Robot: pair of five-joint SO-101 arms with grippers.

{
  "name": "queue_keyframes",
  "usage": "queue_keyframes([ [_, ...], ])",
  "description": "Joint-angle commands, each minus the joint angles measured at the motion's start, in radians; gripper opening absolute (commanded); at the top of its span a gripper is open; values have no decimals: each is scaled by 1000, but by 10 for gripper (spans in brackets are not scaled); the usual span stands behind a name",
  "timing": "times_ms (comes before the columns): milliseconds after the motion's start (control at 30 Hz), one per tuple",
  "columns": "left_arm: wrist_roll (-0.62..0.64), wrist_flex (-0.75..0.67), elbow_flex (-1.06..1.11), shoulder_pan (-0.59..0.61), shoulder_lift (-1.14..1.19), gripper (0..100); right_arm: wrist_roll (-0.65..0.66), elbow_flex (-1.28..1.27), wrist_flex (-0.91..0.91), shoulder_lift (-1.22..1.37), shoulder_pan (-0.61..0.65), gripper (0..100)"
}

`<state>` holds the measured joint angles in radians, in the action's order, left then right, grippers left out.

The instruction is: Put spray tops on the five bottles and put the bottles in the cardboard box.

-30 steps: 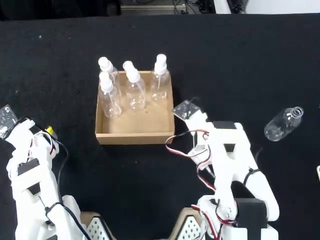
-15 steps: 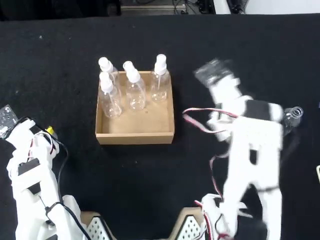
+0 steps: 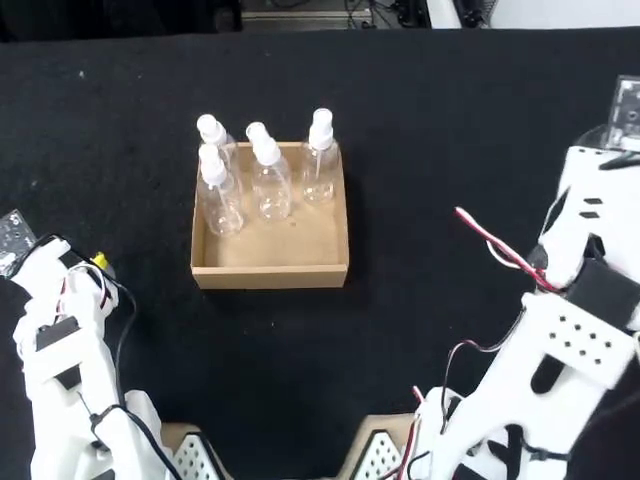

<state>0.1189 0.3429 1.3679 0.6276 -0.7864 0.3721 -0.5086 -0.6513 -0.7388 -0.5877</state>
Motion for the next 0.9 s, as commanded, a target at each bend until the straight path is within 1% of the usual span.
queue_keyframes([
  [0, -8, -21, -18, -10, -29, 202, -17, -76, 233, -38, -44, 10],
  [100, -8, -21, -18, -10, -29, 202, -87, -114, 342, -38, -69, 10],
  [200, -8, -21, -18, -10, -29, 202, -130, -113, 385, -38, -83, 10],
  [433, -8, -21, -18, -10, -29, 202, -126, -114, 463, -28, -84, 10],
  [533, -8, -21, -18, -10, -29, 202, -126, -157, 493, -36, -104, 10],
  [767, -8, -21, -18, -10, -29, 202, -124, -302, 649, -30, -137, 10],
  [867, -8, -21, -18, -10, -29, 202, -124, -326, 661, -30, -137, 10],
])
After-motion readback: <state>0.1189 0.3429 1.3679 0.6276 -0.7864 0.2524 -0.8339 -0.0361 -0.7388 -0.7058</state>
